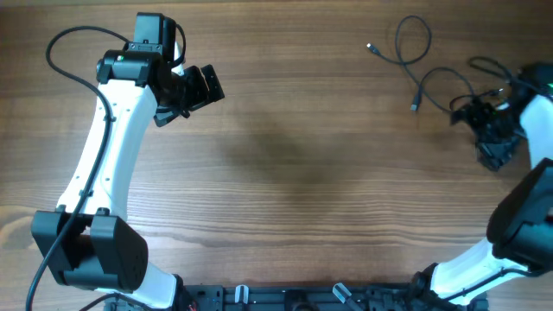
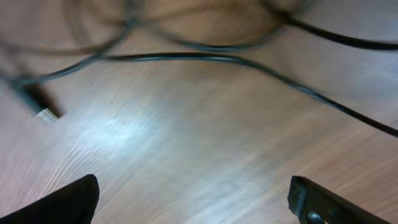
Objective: Untangle cables
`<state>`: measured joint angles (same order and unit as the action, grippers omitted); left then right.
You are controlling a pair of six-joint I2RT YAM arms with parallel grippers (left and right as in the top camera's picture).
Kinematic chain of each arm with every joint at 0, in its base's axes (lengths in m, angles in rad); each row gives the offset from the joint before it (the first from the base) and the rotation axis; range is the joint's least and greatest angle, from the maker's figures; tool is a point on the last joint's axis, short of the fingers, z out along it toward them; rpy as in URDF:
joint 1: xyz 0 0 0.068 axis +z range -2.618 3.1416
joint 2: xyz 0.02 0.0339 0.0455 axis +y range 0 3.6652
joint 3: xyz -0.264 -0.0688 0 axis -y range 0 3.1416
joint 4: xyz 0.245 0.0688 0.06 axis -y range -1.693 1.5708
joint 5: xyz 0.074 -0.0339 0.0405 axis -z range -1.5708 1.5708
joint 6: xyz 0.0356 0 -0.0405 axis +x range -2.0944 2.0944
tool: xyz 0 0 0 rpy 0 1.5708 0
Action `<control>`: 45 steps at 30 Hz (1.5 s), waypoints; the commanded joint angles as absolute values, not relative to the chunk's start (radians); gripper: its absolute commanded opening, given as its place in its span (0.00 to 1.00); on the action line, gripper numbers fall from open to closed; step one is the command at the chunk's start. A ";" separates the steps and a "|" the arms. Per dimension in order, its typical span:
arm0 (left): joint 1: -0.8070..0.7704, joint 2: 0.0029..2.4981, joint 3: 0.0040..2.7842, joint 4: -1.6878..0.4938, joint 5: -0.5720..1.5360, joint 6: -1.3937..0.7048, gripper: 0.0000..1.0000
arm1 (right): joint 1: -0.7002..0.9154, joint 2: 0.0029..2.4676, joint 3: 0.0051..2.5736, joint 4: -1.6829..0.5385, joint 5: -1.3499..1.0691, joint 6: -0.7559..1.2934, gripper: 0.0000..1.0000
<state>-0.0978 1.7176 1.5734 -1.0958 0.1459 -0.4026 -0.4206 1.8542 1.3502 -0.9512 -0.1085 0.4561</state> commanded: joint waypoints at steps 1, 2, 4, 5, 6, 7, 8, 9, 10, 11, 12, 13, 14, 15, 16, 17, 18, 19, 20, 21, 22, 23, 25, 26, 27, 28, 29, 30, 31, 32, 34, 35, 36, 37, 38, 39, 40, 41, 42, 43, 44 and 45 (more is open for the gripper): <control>-0.094 1.721 1.575 -1.093 0.136 -0.408 1.00 | -0.349 1.877 1.350 -0.908 -0.128 0.363 1.00; -0.094 1.721 1.575 -1.093 0.136 -0.408 1.00 | -0.334 1.877 1.350 -0.891 -0.129 0.366 1.00; -0.094 1.721 1.575 -1.093 0.136 -0.408 1.00 | -0.312 1.877 1.350 -0.871 -0.129 0.366 1.00; -0.094 1.721 1.575 -1.092 0.136 -0.408 1.00 | -0.300 1.877 1.349 -0.871 -0.129 0.361 1.00; -0.094 1.721 1.575 -1.093 0.136 -0.408 1.00 | -0.290 1.877 1.348 -0.863 -0.130 0.348 1.00; -0.094 1.721 1.575 -1.093 0.136 -0.408 1.00 | -0.278 1.877 1.348 -0.854 -0.133 0.334 1.00; -0.094 1.721 1.575 -1.093 0.136 -0.408 1.00 | -0.269 1.877 1.348 -0.848 -0.133 0.315 1.00; -0.094 1.721 1.575 -1.092 0.136 -0.408 1.00 | -0.260 1.877 1.348 -0.844 -0.132 0.298 0.99; -0.094 1.721 1.575 -1.092 0.136 -0.408 1.00 | -0.249 1.877 1.345 -0.833 -0.133 0.272 1.00; -0.094 1.721 1.575 -1.093 0.136 -0.408 1.00 | -0.237 1.877 1.338 -0.815 -0.133 0.255 0.99; -0.094 1.721 1.575 -1.093 0.136 -0.408 1.00 | -0.224 1.877 1.326 -0.794 -0.133 0.252 1.00; -0.094 1.721 1.575 -1.092 0.136 -0.408 1.00 | -0.213 1.877 1.314 -0.775 -0.133 0.253 1.00; -0.094 1.721 1.575 -1.092 0.136 -0.408 1.00 | -0.200 1.877 1.295 -0.748 -0.133 0.254 1.00; -0.094 1.721 1.575 -1.092 0.136 -0.408 1.00 | -0.192 1.877 1.279 -0.725 -0.133 0.255 1.00; -0.094 1.721 1.575 -1.092 0.136 -0.408 1.00 | -0.183 1.877 1.263 -0.703 -0.133 0.258 1.00; -0.094 1.721 1.575 -1.092 0.136 -0.408 1.00 | -0.175 1.877 1.245 -0.678 -0.133 0.268 0.99; -0.094 1.721 1.575 -1.092 0.136 -0.408 1.00 | -0.168 1.877 1.228 -0.650 -0.133 0.276 1.00; -0.094 1.721 1.575 -1.093 0.136 -0.408 1.00 | -0.162 1.877 1.215 -0.625 -0.133 0.292 1.00; -0.094 1.721 1.575 -1.093 0.136 -0.408 1.00 | -0.160 1.877 1.206 -0.604 -0.133 0.295 1.00; -0.094 1.721 1.575 -1.093 0.136 -0.408 1.00 | -0.158 1.877 1.200 -0.590 -0.133 0.295 1.00; -0.094 1.721 1.575 -1.092 0.136 -0.408 1.00 | -0.157 1.877 1.196 -0.578 -0.133 0.295 1.00; -0.094 1.721 1.575 -1.093 0.136 -0.408 1.00 | -0.157 1.877 1.196 -0.575 -0.133 0.297 1.00; -0.094 1.721 1.575 -1.092 0.136 -0.408 1.00 | -0.157 1.877 1.196 -0.572 -0.133 0.321 1.00; -0.094 1.721 1.575 -1.092 0.136 -0.408 1.00 | -0.157 1.877 1.196 -0.564 -0.132 0.321 1.00; -0.094 1.721 1.575 -1.092 0.136 -0.408 1.00 | -0.157 1.877 1.196 -0.556 -0.132 0.321 1.00; -0.094 1.721 1.575 -1.092 0.136 -0.408 1.00 | -0.157 1.877 1.196 -0.545 -0.133 0.321 1.00; -0.094 1.721 1.575 -1.092 0.136 -0.408 1.00 | -0.157 1.877 1.196 -0.523 -0.132 0.321 1.00; -0.094 1.721 1.575 -1.092 0.136 -0.408 1.00 | -0.157 1.877 1.196 -0.509 -0.132 0.321 1.00; -0.094 1.721 1.575 -1.092 0.136 -0.408 1.00 | -0.157 1.877 1.196 -0.497 -0.132 0.321 1.00; -0.094 1.721 1.575 -1.092 0.136 -0.408 1.00 | -0.157 1.877 1.196 -0.484 -0.132 0.321 1.00; -0.094 1.721 1.575 -1.092 0.136 -0.408 1.00 | -0.157 1.877 1.196 -0.457 -0.132 0.321 1.00; -0.094 1.721 1.575 -1.092 0.136 -0.408 1.00 | -0.157 1.877 1.196 -0.442 -0.132 0.321 1.00; -0.094 1.721 1.575 -1.092 0.136 -0.408 1.00 | -0.157 1.877 1.196 -0.427 -0.132 0.321 1.00; -0.094 1.721 1.575 -1.092 0.136 -0.408 1.00 | -0.157 1.877 1.196 -0.414 -0.133 0.321 1.00; -0.094 1.721 1.575 -1.093 0.136 -0.408 1.00 | -0.157 1.877 1.196 -0.406 -0.132 0.321 1.00; -0.094 1.721 1.575 -1.092 0.136 -0.408 1.00 | -0.157 1.877 1.196 -0.398 -0.132 0.321 1.00; -0.094 1.721 1.575 -1.092 0.136 -0.408 1.00 | -0.157 1.877 1.196 -0.394 -0.132 0.321 1.00; -0.094 1.721 1.575 -1.092 0.136 -0.408 1.00 | -0.157 1.877 1.196 -0.392 -0.132 0.321 1.00; -0.094 1.721 1.575 -1.092 0.136 -0.408 1.00 | -0.157 1.877 1.196 -0.392 -0.132 0.321 1.00; -0.094 1.721 1.575 -1.093 0.136 -0.408 1.00 | -0.157 1.877 1.196 -0.392 -0.132 0.321 1.00; -0.094 1.721 1.575 -1.092 0.136 -0.408 1.00 | -0.157 1.877 1.196 -0.392 -0.132 0.321 1.00; -0.094 1.721 1.575 -1.092 0.136 -0.408 1.00 | -0.157 1.877 1.196 -0.392 -0.132 0.321 1.00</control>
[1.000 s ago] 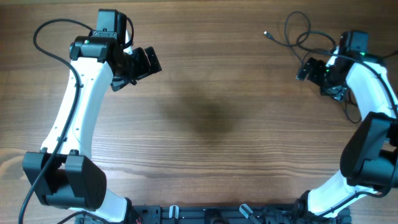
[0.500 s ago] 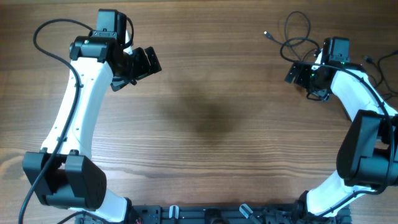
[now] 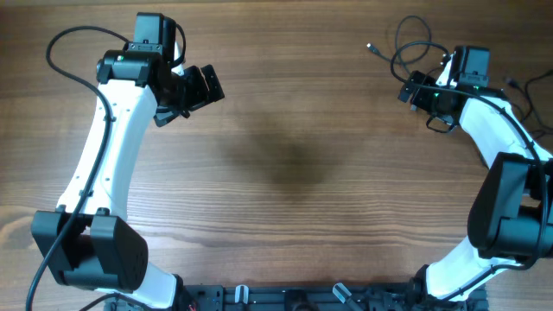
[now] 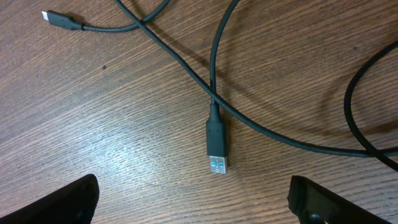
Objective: Untangle cables
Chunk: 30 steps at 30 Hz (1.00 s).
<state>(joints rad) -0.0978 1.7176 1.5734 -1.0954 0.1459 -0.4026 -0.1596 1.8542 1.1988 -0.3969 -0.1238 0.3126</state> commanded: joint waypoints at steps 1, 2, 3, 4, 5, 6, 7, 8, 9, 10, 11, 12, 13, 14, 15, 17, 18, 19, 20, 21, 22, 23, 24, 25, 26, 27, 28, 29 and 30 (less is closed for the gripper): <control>-0.094 1.721 1.575 -1.092 0.136 -0.408 1.00 | -0.157 1.877 1.196 -0.392 -0.132 0.321 1.00; -0.094 1.721 1.575 -1.093 0.136 -0.408 1.00 | -0.157 1.877 1.196 -0.392 -0.132 0.321 1.00; -0.094 1.721 1.575 -1.092 0.136 -0.408 1.00 | -0.157 1.877 1.196 -0.392 -0.132 0.321 1.00; -0.094 1.721 1.575 -1.092 0.136 -0.408 1.00 | -0.157 1.877 1.196 -0.392 -0.132 0.321 1.00; -0.094 1.721 1.575 -1.092 0.136 -0.408 1.00 | -0.157 1.877 1.196 -0.392 -0.132 0.321 1.00; -0.094 1.721 1.575 -1.092 0.136 -0.408 1.00 | -0.157 1.877 1.196 -0.392 -0.132 0.321 1.00; -0.094 1.721 1.575 -1.092 0.136 -0.408 1.00 | -0.157 1.877 1.196 -0.392 -0.132 0.321 1.00; -0.094 1.721 1.575 -1.093 0.136 -0.408 1.00 | -0.157 1.877 1.196 -0.392 -0.132 0.321 1.00; -0.094 1.721 1.575 -1.092 0.136 -0.408 1.00 | -0.157 1.877 1.196 -0.392 -0.132 0.321 1.00; -0.094 1.721 1.575 -1.092 0.136 -0.408 1.00 | -0.157 1.877 1.196 -0.392 -0.132 0.321 1.00; -0.094 1.721 1.575 -1.093 0.136 -0.408 1.00 | -0.157 1.877 1.196 -0.392 -0.132 0.321 1.00; -0.094 1.721 1.575 -1.092 0.136 -0.408 1.00 | -0.157 1.877 1.196 -0.391 -0.132 0.321 1.00; -0.094 1.721 1.575 -1.092 0.136 -0.408 1.00 | -0.157 1.877 1.196 -0.390 -0.132 0.321 1.00; -0.094 1.721 1.575 -1.092 0.136 -0.408 1.00 | -0.157 1.877 1.196 -0.389 -0.132 0.321 1.00; -0.094 1.721 1.575 -1.092 0.136 -0.408 1.00 | -0.157 1.877 1.196 -0.389 -0.132 0.321 1.00; -0.094 1.721 1.575 -1.092 0.136 -0.408 1.00 | -0.157 1.877 1.196 -0.388 -0.132 0.321 1.00; -0.094 1.721 1.575 -1.093 0.136 -0.408 1.00 | -0.157 1.877 1.196 -0.388 -0.132 0.321 1.00; -0.094 1.724 1.575 -1.092 0.136 -0.408 1.00 | -0.157 1.877 1.196 -0.388 -0.132 0.321 1.00; -0.094 1.724 1.575 -1.092 0.136 -0.408 1.00 | -0.157 1.877 1.196 -0.387 -0.132 0.321 1.00; -0.094 1.724 1.575 -1.092 0.136 -0.408 1.00 | -0.157 1.877 1.196 -0.388 -0.132 0.321 1.00; -0.094 1.724 1.575 -1.092 0.136 -0.408 1.00 | -0.157 1.877 1.196 -0.387 -0.132 0.321 1.00; -0.094 1.724 1.575 -1.092 0.136 -0.408 1.00 | -0.157 1.877 1.196 -0.387 -0.132 0.321 1.00; -0.094 1.721 1.575 -1.093 0.136 -0.408 1.00 | -0.157 1.877 1.196 -0.384 -0.132 0.321 1.00; -0.094 1.717 1.575 -1.093 0.136 -0.408 1.00 | -0.157 1.877 1.196 -0.382 -0.132 0.321 1.00; -0.094 1.710 1.575 -1.093 0.136 -0.408 1.00 | -0.157 1.877 1.196 -0.379 -0.132 0.321 1.00; -0.094 1.701 1.575 -1.092 0.136 -0.408 1.00 | -0.157 1.877 1.196 -0.377 -0.132 0.321 1.00; -0.094 1.694 1.575 -1.092 0.136 -0.408 1.00 | -0.157 1.877 1.196 -0.377 -0.132 0.321 1.00; -0.094 1.685 1.575 -1.092 0.136 -0.408 1.00 | -0.157 1.877 1.196 -0.377 -0.132 0.321 1.00; -0.094 1.674 1.575 -1.093 0.136 -0.408 1.00 | -0.157 1.877 1.196 -0.378 -0.132 0.321 1.00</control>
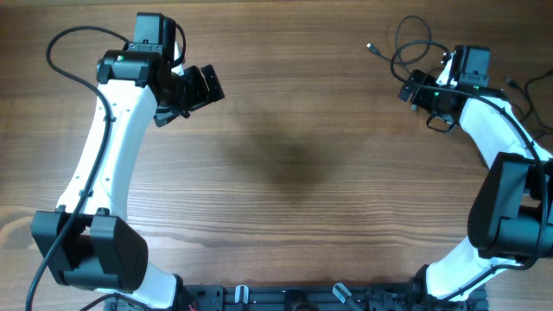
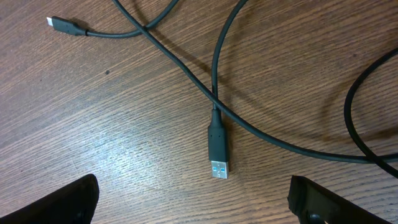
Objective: Untangle cables
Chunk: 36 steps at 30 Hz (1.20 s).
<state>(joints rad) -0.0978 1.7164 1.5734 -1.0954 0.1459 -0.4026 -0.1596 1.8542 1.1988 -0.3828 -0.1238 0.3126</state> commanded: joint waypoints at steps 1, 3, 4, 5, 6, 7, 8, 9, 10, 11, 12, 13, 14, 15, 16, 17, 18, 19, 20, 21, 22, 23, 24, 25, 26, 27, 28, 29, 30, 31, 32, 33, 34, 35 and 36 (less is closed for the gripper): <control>-0.094 1.664 1.575 -1.093 0.136 -0.408 1.00 | -0.157 1.877 1.196 -0.377 -0.132 0.321 1.00; -0.094 1.634 1.575 -1.093 0.136 -0.408 1.00 | -0.157 1.877 1.196 -0.378 -0.132 0.321 1.00; -0.094 1.613 1.575 -1.093 0.136 -0.408 1.00 | -0.157 1.877 1.196 -0.378 -0.132 0.320 1.00; -0.094 1.600 1.575 -1.093 0.136 -0.408 1.00 | -0.157 1.877 1.196 -0.377 -0.132 0.321 1.00; -0.094 1.590 1.575 -1.093 0.136 -0.408 1.00 | -0.157 1.877 1.196 -0.378 -0.132 0.321 1.00; -0.094 1.582 1.575 -1.093 0.136 -0.408 1.00 | -0.157 1.877 1.196 -0.378 -0.132 0.321 1.00; -0.094 1.569 1.575 -1.093 0.136 -0.408 1.00 | -0.157 1.877 1.196 -0.378 -0.132 0.321 1.00; -0.094 1.551 1.575 -1.092 0.130 -0.408 1.00 | -0.157 1.877 1.196 -0.377 -0.132 0.321 1.00; -0.093 1.533 1.575 -1.092 0.113 -0.408 1.00 | -0.157 1.877 1.196 -0.378 -0.132 0.321 1.00; -0.093 1.512 1.575 -1.092 0.078 -0.408 1.00 | -0.157 1.877 1.196 -0.378 -0.132 0.321 1.00; -0.093 1.491 1.575 -1.093 0.021 -0.408 1.00 | -0.157 1.877 1.196 -0.377 -0.132 0.321 1.00; -0.093 1.475 1.575 -1.093 -0.012 -0.408 1.00 | -0.157 1.877 1.196 -0.378 -0.132 0.321 1.00; -0.093 1.455 1.575 -1.093 -0.028 -0.408 1.00 | -0.157 1.877 1.196 -0.377 -0.132 0.321 1.00; -0.093 1.434 1.575 -1.093 -0.028 -0.408 1.00 | -0.157 1.877 1.196 -0.378 -0.132 0.321 1.00; -0.093 1.422 1.575 -1.092 -0.030 -0.398 1.00 | -0.157 1.877 1.196 -0.378 -0.132 0.321 1.00; -0.093 1.405 1.575 -1.098 -0.049 -0.397 1.00 | -0.157 1.877 1.196 -0.377 -0.132 0.321 1.00; -0.093 1.388 1.575 -1.113 -0.052 -0.398 1.00 | -0.157 1.877 1.196 -0.378 -0.132 0.321 1.00; -0.093 1.379 1.574 -1.126 -0.045 -0.398 1.00 | -0.157 1.877 1.196 -0.378 -0.132 0.321 1.00; -0.093 1.366 1.567 -1.127 -0.043 -0.398 1.00 | -0.157 1.877 1.196 -0.378 -0.132 0.321 1.00; -0.093 1.360 1.553 -1.116 -0.043 -0.398 1.00 | -0.157 1.877 1.196 -0.378 -0.132 0.321 1.00; -0.094 1.350 1.526 -1.091 -0.043 -0.398 1.00 | -0.157 1.877 1.196 -0.378 -0.132 0.321 1.00; -0.094 1.335 1.477 -1.047 -0.042 -0.398 1.00 | -0.157 1.877 1.196 -0.378 -0.132 0.321 1.00; -0.093 1.317 1.401 -0.980 -0.042 -0.398 1.00 | -0.157 1.877 1.196 -0.378 -0.132 0.321 1.00; -0.093 1.298 1.310 -0.891 -0.041 -0.398 1.00 | -0.157 1.877 1.196 -0.378 -0.132 0.321 1.00; -0.093 1.275 1.201 -0.770 -0.039 -0.397 1.00 | -0.157 1.877 1.196 -0.377 -0.132 0.321 1.00; -0.093 1.261 1.126 -0.684 -0.031 -0.397 1.00 | -0.157 1.877 1.196 -0.378 -0.132 0.321 1.00; -0.093 1.247 1.056 -0.599 -0.021 -0.397 1.00 | -0.157 1.877 1.196 -0.377 -0.132 0.321 1.00; -0.093 1.229 0.961 -0.481 -0.012 -0.397 1.00 | -0.157 1.877 1.196 -0.377 -0.132 0.321 1.00; -0.093 1.213 0.873 -0.368 -0.007 -0.397 1.00 | -0.157 1.877 1.196 -0.377 -0.132 0.321 1.00; -0.093 1.201 0.801 -0.273 -0.004 -0.397 1.00 | -0.157 1.877 1.196 -0.377 -0.132 0.321 1.00; -0.093 1.187 0.714 -0.150 -0.001 -0.397 1.00 | -0.157 1.877 1.196 -0.377 -0.132 0.321 1.00; -0.093 1.175 0.634 -0.030 -0.001 -0.397 1.00 | -0.157 1.877 1.196 -0.377 -0.132 0.321 1.00; -0.090 1.165 0.566 0.078 -0.001 -0.397 1.00 | -0.157 1.877 1.196 -0.378 -0.132 0.321 1.00; -0.086 1.156 0.509 0.170 0.006 -0.397 1.00 | -0.157 1.877 1.196 -0.377 -0.132 0.321 1.00; -0.080 1.145 0.444 0.262 0.012 -0.398 1.00 | -0.157 1.877 1.196 -0.378 -0.132 0.321 1.00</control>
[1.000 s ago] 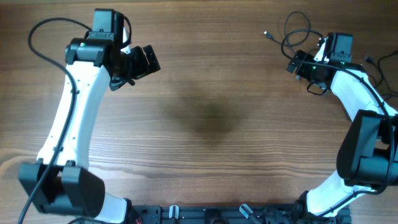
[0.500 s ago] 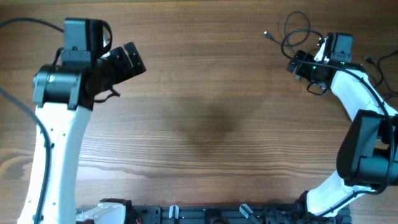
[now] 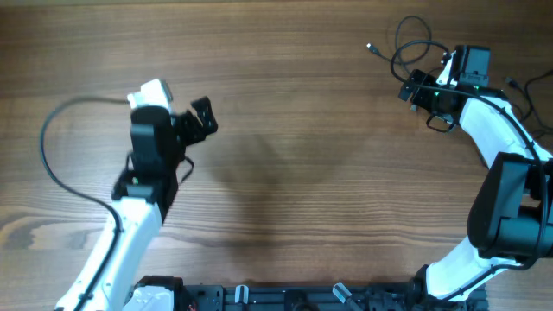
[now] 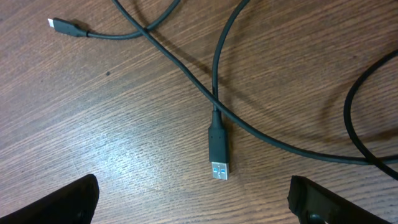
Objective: Untangle cables
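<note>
Black cables (image 3: 413,43) lie looped and crossed at the table's far right; more strands (image 3: 518,86) run off the right edge. In the right wrist view a USB-A plug (image 4: 217,163) points toward me, another cable crossing just behind it, and a small plug (image 4: 59,25) lies at the upper left. My right gripper (image 4: 193,205) hangs open just above the wood, the USB plug lying just ahead of the gap between its fingers, touching nothing; overhead it is the right gripper (image 3: 419,89). My left gripper (image 3: 203,117) is far left, away from the cables, apparently open and holding nothing.
Bare wooden table (image 3: 302,173) stretches between the two arms. The left arm's own grey cable (image 3: 52,164) arcs out to its left. The right arm's white links (image 3: 501,130) run down the right side.
The left arm has drawn back toward the front; its gripper now sits lower in the overhead view. The right gripper and the cables have not moved.
The right gripper was first at the far right edge over the cable bundle, its view blurred. By 2.2 s ago it stood open over the USB-A plug and has stayed there. The left arm held still at the far left until now, when it sits further back.
</note>
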`<state>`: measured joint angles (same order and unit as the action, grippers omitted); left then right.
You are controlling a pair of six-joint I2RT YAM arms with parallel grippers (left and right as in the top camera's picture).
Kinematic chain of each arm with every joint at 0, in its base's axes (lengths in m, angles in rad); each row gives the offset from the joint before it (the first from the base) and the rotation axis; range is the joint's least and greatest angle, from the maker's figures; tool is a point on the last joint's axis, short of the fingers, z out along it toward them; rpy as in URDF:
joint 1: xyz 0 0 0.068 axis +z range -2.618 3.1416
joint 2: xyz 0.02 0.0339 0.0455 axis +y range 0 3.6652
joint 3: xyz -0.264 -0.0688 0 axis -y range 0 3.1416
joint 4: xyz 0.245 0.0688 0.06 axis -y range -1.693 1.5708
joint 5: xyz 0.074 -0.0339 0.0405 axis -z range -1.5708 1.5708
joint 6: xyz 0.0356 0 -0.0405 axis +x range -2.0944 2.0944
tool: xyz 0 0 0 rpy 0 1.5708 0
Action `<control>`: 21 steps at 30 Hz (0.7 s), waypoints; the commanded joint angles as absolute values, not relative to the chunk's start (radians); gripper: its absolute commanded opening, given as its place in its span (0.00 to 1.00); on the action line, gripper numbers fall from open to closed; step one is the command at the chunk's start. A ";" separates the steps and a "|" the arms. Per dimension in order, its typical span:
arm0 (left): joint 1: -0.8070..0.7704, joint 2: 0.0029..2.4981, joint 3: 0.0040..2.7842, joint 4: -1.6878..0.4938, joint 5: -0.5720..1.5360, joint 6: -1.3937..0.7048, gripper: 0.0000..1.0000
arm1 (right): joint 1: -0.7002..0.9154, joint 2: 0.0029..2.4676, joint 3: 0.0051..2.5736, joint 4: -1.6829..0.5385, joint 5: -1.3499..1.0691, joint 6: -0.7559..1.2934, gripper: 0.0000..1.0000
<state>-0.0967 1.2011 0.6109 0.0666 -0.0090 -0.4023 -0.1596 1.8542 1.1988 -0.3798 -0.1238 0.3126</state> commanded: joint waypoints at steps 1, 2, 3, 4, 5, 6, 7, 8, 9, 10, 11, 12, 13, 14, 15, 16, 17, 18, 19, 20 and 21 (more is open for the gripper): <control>-0.075 1.135 0.390 0.334 0.015 -0.398 1.00 | -0.157 1.877 1.196 -0.377 -0.132 0.321 1.00; -0.068 1.123 0.332 0.400 0.018 -0.398 1.00 | -0.157 1.877 1.196 -0.377 -0.133 0.321 1.00; -0.063 1.112 0.288 0.439 0.018 -0.398 1.00 | -0.157 1.877 1.196 -0.377 -0.132 0.321 1.00; -0.057 1.097 0.238 0.471 0.018 -0.398 1.00 | -0.157 1.877 1.196 -0.377 -0.132 0.321 1.00; -0.050 1.081 0.197 0.488 0.018 -0.398 1.00 | -0.157 1.877 1.196 -0.378 -0.132 0.321 1.00; -0.041 1.064 0.162 0.495 0.018 -0.398 1.00 | -0.157 1.877 1.196 -0.377 -0.132 0.321 1.00; -0.031 1.044 0.131 0.495 0.018 -0.398 1.00 | -0.157 1.877 1.196 -0.377 -0.132 0.321 1.00; -0.023 1.028 0.109 0.495 0.018 -0.398 1.00 | -0.157 1.877 1.196 -0.377 -0.132 0.321 1.00; -0.013 1.008 0.084 0.494 0.018 -0.398 1.00 | -0.157 1.877 1.196 -0.377 -0.132 0.321 1.00; -0.006 0.991 0.064 0.494 0.018 -0.398 1.00 | -0.157 1.877 1.196 -0.377 -0.132 0.321 1.00; 0.000 0.971 0.043 0.494 0.018 -0.398 1.00 | -0.157 1.877 1.196 -0.377 -0.132 0.321 1.00; 0.003 0.943 0.013 0.495 0.018 -0.399 1.00 | -0.157 1.877 1.196 -0.377 -0.132 0.321 1.00; 0.003 0.914 0.006 0.447 0.017 -0.401 1.00 | -0.157 1.877 1.196 -0.378 -0.132 0.321 1.00; 0.003 0.894 0.006 0.414 0.017 -0.401 1.00 | -0.157 1.877 1.196 -0.377 -0.132 0.321 0.99; 0.003 0.871 0.006 0.381 0.017 -0.401 1.00 | -0.157 1.877 1.196 -0.377 -0.132 0.321 1.00; 0.003 0.850 0.006 0.354 0.017 -0.400 1.00 | -0.157 1.877 1.196 -0.377 -0.132 0.321 1.00; 0.003 0.820 0.006 0.314 0.017 -0.401 1.00 | -0.157 1.877 1.196 -0.377 -0.132 0.321 1.00; 0.003 0.797 0.006 0.283 0.017 -0.400 1.00 | -0.157 1.877 1.196 -0.377 -0.132 0.321 1.00; 0.003 0.767 0.006 0.241 0.017 -0.400 1.00 | -0.157 1.877 1.196 -0.377 -0.132 0.321 1.00; 0.003 0.733 0.006 0.195 0.013 -0.400 1.00 | -0.157 1.877 1.196 -0.378 -0.132 0.321 1.00; 0.003 0.682 0.006 0.129 0.007 -0.399 1.00 | -0.157 1.877 1.196 -0.377 -0.132 0.321 1.00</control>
